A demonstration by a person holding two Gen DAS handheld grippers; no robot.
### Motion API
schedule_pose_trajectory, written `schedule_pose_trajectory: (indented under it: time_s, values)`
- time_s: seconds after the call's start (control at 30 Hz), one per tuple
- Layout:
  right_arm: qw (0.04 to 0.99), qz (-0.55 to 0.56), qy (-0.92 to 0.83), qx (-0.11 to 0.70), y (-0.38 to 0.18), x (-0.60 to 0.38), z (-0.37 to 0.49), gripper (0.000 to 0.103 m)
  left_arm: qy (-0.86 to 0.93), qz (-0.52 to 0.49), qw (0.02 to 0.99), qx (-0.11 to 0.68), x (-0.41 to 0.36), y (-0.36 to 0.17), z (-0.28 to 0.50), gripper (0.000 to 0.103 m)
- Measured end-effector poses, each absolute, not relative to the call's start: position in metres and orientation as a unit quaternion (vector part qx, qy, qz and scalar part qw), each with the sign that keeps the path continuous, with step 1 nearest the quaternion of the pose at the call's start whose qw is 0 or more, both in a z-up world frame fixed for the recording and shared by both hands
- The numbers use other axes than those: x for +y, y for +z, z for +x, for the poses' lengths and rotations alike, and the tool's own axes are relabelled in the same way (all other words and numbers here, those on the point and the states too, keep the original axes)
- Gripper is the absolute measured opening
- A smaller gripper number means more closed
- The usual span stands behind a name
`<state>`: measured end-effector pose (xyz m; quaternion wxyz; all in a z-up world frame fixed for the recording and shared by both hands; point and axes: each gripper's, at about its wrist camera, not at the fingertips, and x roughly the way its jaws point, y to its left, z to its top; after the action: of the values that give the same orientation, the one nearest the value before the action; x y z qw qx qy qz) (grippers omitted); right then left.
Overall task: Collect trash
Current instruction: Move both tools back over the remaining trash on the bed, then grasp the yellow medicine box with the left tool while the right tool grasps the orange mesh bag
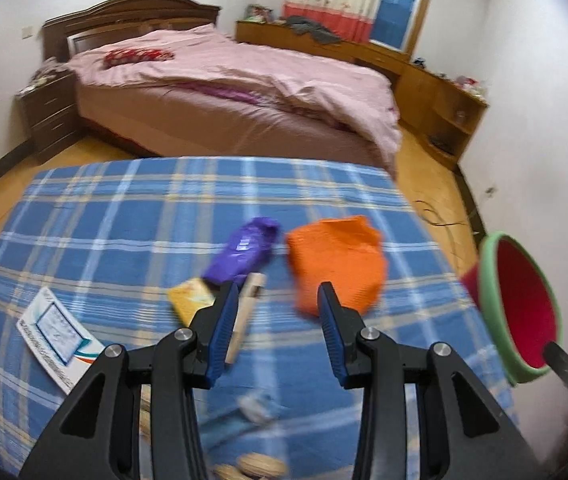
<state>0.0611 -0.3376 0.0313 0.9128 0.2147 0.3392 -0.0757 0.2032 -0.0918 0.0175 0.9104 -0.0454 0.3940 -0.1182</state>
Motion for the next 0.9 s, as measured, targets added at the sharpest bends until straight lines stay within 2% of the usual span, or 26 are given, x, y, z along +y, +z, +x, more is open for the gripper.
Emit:
schedule_pose_trajectory:
  time_s: [0.37,0.9]
  values:
    - [0.909,0.202,-0.065,0.358,0.023,-0.325,0.078,0.075,-0.064,-0.036,0.904,0.422,-0.072,-0.014,0.229,0.041]
    - [0.908,0.193,-0.055,0.369,0.019,-0.313,0.089,0.075,-0.043,-0.047,0.897,0.437,-0.055,-0.023,0.234,0.042]
